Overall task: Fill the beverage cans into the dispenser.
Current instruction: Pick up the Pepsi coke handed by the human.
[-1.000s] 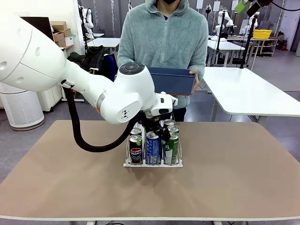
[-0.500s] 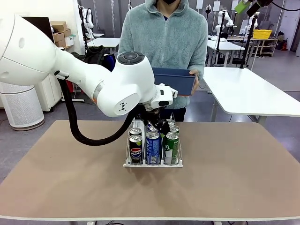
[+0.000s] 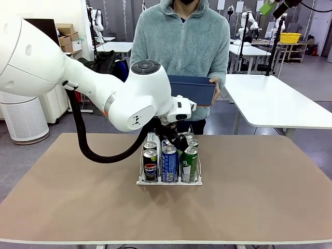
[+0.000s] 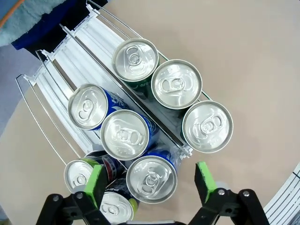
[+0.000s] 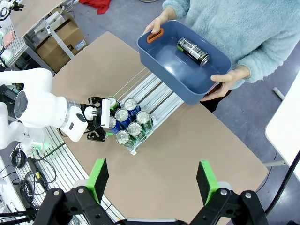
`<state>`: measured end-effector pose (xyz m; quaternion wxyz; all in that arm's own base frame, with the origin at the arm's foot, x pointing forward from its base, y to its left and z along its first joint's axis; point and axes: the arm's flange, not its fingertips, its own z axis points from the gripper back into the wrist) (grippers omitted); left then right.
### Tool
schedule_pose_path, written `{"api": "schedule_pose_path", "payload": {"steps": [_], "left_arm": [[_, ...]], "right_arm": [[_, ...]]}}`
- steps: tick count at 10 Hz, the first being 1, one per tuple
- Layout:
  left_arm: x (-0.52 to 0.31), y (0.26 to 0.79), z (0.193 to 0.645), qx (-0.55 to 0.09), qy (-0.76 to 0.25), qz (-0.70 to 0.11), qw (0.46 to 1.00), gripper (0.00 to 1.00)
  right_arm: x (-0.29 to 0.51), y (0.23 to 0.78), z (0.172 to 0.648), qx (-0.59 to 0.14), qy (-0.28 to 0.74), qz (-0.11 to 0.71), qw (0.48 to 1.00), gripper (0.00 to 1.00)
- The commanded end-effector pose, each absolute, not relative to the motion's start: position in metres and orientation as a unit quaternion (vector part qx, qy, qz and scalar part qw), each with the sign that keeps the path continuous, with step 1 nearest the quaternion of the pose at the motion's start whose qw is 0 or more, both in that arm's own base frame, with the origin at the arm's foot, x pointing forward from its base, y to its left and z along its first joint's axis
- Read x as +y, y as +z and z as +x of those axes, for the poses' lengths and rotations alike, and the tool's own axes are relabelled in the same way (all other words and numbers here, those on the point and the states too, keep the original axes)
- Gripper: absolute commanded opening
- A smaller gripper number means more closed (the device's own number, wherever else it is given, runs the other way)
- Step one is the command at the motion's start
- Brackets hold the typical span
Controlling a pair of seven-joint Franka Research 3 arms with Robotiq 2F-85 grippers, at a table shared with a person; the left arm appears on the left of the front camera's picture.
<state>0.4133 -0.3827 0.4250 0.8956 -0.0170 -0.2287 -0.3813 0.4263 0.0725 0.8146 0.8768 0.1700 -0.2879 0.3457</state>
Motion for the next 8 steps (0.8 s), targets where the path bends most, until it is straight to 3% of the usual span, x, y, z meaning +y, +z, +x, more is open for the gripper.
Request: {"api": "schedule_pose_path", "payload": {"steps": [1,4,8], "left_arm": [[-0.374,0.447,0.410,-0.219,-0.398,-0.047,0.890,1.00],[-0.341,0.529,0.386,-0.218,-0.429,-0.110,0.870,1.00],[-0.273,0.651,0.366,-0.254,-0.456,-0.074,0.850,1.00]], "right_arm": [[0.073,0.814,0.424,-0.288,0.348,0.173,0.875,1.00],[0.073,0.814,0.424,-0.288,0.348,0.173,0.875,1.00],[0.073,0.814,0.424,-0.288,0.348,0.173,0.875,1.00]]}}
